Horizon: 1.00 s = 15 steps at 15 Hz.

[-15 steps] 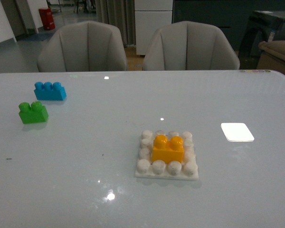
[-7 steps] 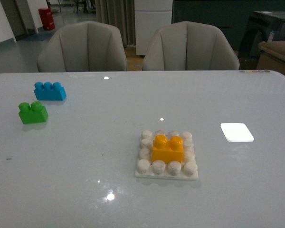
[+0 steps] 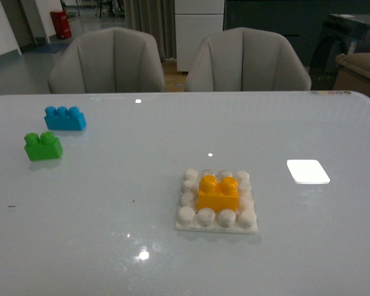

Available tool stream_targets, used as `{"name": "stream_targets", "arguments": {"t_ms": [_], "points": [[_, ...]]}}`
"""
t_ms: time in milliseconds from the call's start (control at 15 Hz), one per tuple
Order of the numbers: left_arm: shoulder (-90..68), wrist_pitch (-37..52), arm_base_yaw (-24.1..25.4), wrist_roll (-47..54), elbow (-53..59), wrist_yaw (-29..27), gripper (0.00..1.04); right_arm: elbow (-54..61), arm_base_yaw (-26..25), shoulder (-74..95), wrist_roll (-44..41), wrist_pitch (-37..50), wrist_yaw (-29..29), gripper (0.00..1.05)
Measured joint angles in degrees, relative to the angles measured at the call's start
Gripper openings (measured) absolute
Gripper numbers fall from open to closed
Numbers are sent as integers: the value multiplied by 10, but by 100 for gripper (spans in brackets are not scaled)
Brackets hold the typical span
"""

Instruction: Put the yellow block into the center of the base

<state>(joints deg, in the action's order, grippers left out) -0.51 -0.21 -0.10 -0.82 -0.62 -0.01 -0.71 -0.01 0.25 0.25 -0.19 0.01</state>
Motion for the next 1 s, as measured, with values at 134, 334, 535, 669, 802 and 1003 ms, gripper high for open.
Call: {"name": "stream_targets", "arguments": {"t_ms": [134, 334, 535, 669, 802, 1003], "points": [[0, 0, 0, 0, 0, 0, 75, 0, 0, 0, 0, 0, 0, 98], [0, 0, 0, 0, 0, 0, 100, 0, 0, 0, 0, 0, 0, 98], [0, 0, 0, 0, 0, 0, 98, 0, 0, 0, 0, 0, 0, 98], [0, 0, 0, 0, 0, 0, 98, 0, 0, 0, 0, 0, 0, 98], [0, 0, 0, 0, 0, 0, 98, 0, 0, 0, 0, 0, 0, 98], [0, 0, 0, 0, 0, 0, 98, 0, 0, 0, 0, 0, 0, 98]]}}
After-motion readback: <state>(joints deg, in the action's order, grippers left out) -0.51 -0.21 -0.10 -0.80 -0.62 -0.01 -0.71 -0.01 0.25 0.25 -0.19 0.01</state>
